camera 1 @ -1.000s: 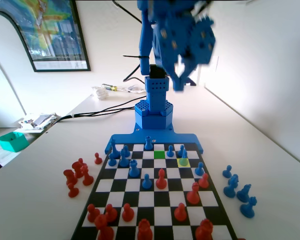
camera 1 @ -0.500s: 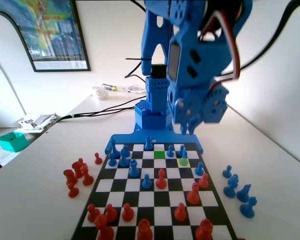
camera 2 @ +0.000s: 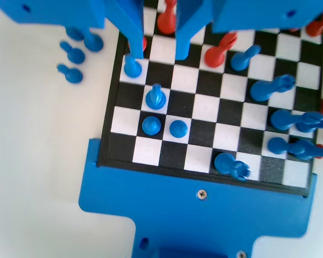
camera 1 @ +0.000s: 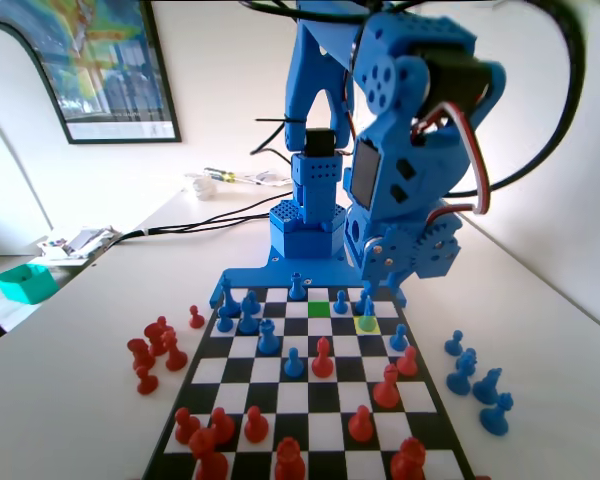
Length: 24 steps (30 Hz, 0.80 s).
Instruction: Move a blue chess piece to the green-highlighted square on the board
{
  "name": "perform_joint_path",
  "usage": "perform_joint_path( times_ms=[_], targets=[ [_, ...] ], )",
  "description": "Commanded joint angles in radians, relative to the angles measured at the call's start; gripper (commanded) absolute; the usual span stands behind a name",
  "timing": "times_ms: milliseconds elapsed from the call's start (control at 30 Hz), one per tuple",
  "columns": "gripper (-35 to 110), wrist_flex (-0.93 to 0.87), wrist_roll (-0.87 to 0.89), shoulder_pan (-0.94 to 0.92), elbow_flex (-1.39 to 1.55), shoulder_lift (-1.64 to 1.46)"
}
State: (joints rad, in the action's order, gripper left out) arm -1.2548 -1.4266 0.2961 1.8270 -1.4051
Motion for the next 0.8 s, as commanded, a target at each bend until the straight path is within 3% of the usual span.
perform_joint_path(
  times_ms=[0,767],
  targets=[
    [12,0.028,-0.018,0.005,0.041,-0.018],
    [13,0.152,-0.006,0.049,0.112,0.092]
  ],
)
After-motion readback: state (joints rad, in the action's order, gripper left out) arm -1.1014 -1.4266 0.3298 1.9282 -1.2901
